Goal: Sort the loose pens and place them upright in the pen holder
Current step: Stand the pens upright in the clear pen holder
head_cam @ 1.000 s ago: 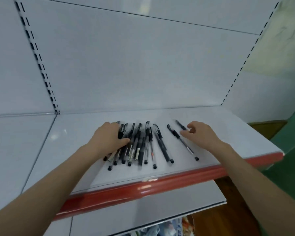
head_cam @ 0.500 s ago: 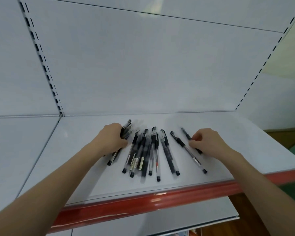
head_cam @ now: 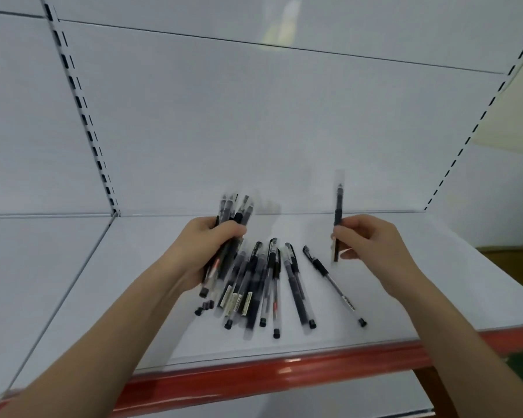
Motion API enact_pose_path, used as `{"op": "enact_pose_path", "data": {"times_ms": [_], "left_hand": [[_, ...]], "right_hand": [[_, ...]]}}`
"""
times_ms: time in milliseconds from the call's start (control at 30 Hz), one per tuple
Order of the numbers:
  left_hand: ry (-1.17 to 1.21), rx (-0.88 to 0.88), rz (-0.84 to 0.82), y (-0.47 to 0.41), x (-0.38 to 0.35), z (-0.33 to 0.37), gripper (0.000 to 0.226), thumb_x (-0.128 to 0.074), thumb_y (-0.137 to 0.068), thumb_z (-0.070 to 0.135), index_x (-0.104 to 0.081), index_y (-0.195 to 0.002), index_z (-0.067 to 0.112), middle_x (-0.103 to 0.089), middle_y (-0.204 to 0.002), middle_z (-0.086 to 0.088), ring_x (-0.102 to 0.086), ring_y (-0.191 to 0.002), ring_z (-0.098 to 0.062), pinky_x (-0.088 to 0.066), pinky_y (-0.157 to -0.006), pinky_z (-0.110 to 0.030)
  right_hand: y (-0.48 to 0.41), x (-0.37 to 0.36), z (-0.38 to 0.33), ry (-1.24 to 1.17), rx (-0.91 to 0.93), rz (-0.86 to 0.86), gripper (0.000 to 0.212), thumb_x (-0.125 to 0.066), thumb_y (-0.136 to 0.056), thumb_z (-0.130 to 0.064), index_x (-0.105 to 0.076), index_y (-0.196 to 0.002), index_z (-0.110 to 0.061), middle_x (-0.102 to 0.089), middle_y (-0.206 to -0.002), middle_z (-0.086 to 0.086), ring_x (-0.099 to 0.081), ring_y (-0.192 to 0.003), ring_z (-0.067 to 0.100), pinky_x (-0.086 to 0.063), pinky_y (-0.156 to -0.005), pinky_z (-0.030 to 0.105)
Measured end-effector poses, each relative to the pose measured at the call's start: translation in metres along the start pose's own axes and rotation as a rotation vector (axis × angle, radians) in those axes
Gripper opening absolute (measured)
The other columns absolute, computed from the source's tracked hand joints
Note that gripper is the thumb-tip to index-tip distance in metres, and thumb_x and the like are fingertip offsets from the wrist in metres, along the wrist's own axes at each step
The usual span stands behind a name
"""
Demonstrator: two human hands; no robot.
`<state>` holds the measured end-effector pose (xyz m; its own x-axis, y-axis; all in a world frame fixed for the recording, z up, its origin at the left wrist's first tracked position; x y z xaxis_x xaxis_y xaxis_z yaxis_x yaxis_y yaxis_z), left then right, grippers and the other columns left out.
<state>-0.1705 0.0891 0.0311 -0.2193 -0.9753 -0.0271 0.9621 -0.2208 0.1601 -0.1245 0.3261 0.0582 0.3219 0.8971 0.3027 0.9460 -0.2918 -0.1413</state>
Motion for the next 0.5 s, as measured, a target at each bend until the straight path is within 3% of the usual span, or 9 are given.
{"op": "enact_pose_path", "data": {"times_ms": [100, 167, 333, 500], "left_hand": [[0.140, -0.020, -0.025, 0.014, -0.020, 0.009, 0.022, -0.052, -0.086, 0.013, -0.052, -0.066, 0.006, -0.052, -0.060, -0.009, -0.048, -0.046, -0.016, -0.042, -0.046, -0.024], [0.241, -0.039, -0.008, 0.026, -0.029, 0.014, 0.019, -0.050, -0.089, 0.012, -0.056, -0.073, 0.003, -0.061, -0.062, -0.010, -0.057, -0.046, -0.013, -0.047, -0.044, -0.022], [0.298, -0.158, 0.001, 0.050, -0.050, 0.026, 0.014, -0.050, -0.091, 0.011, -0.055, -0.093, -0.001, -0.072, -0.069, -0.009, -0.071, -0.063, -0.019, -0.055, -0.049, -0.026], [0.228, -0.241, 0.099, 0.069, -0.051, 0.027, 0.012, -0.054, -0.089, 0.009, -0.058, -0.085, -0.001, -0.058, -0.054, -0.007, -0.056, -0.045, -0.015, -0.046, -0.045, -0.023]], "right_hand": [[0.005, -0.020, -0.024, -0.352, -0.036, -0.135, 0.008, -0.058, -0.085, -0.002, -0.060, -0.089, -0.008, -0.070, -0.077, 0.007, -0.067, -0.064, 0.016, -0.057, -0.061, 0.022], [0.008, -0.030, -0.039, -0.456, -0.027, -0.223, 0.009, -0.056, -0.086, -0.001, -0.060, -0.088, -0.009, -0.071, -0.079, 0.006, -0.067, -0.066, 0.016, -0.054, -0.059, 0.021], [0.015, -0.045, -0.059, -0.389, 0.051, -0.352, 0.008, -0.057, -0.085, -0.006, -0.061, -0.086, -0.013, -0.072, -0.080, 0.003, -0.063, -0.070, 0.010, -0.048, -0.059, 0.019], [0.021, -0.058, -0.067, -0.365, 0.082, -0.490, 0.011, -0.058, -0.084, -0.004, -0.063, -0.088, -0.013, -0.072, -0.077, 0.000, -0.064, -0.072, 0.012, -0.049, -0.064, 0.024]]}}
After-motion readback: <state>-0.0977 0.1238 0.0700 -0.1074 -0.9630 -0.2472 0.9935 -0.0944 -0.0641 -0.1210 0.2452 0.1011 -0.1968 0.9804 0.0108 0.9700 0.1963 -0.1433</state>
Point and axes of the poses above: each hand's wrist, its own y-axis away from the middle knuckle, its own x-axis out of the back of the hand, z = x × y, the point moved 9 cm from there along -y, towards the middle knuckle
